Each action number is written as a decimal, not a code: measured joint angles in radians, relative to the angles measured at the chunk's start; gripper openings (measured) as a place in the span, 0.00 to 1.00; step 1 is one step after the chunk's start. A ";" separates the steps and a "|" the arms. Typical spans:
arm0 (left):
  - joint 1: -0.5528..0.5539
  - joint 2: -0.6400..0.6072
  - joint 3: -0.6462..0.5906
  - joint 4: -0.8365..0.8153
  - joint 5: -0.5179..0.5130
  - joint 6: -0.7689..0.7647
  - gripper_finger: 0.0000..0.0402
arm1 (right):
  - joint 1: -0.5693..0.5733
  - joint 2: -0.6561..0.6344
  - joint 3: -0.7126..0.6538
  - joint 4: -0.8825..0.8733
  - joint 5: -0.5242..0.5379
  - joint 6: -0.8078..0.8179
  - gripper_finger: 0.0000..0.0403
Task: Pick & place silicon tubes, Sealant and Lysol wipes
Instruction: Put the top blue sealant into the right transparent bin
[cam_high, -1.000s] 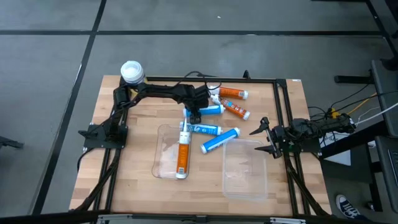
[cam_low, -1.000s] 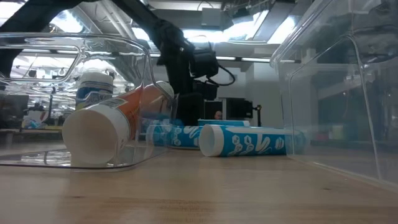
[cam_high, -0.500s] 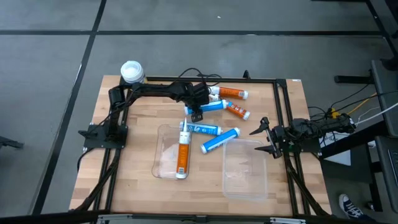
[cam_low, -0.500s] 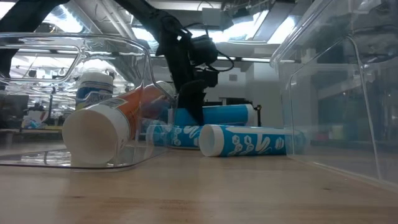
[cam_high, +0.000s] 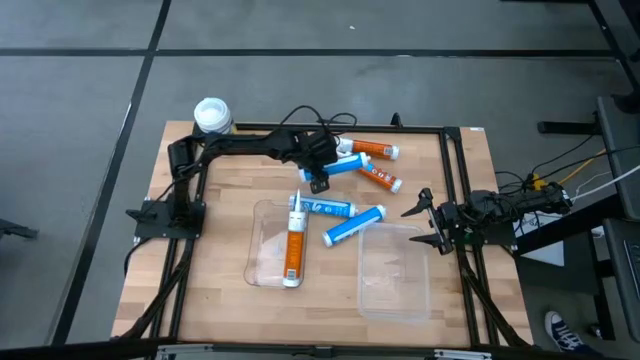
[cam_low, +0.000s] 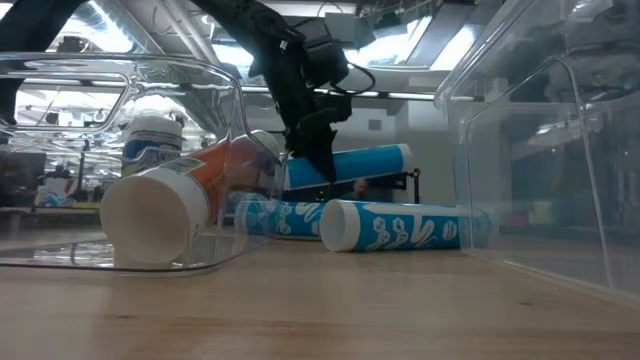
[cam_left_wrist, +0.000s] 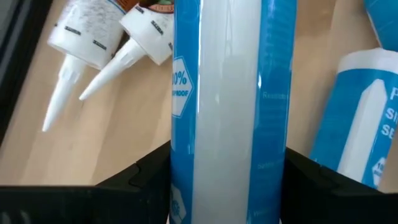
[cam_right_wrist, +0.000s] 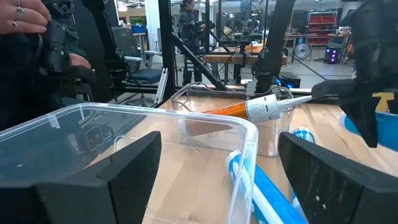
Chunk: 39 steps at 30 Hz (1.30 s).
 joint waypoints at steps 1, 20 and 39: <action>0.000 -0.004 0.000 -0.001 -0.007 0.000 0.52 | 0.000 0.000 0.000 0.000 0.000 0.000 0.80; -0.007 -0.084 0.000 0.092 -0.054 -0.078 0.52 | 0.000 0.000 0.000 0.000 0.000 0.000 0.80; -0.033 -0.195 0.000 0.349 -0.085 -0.226 0.52 | 0.000 0.000 0.000 0.000 0.000 0.000 0.80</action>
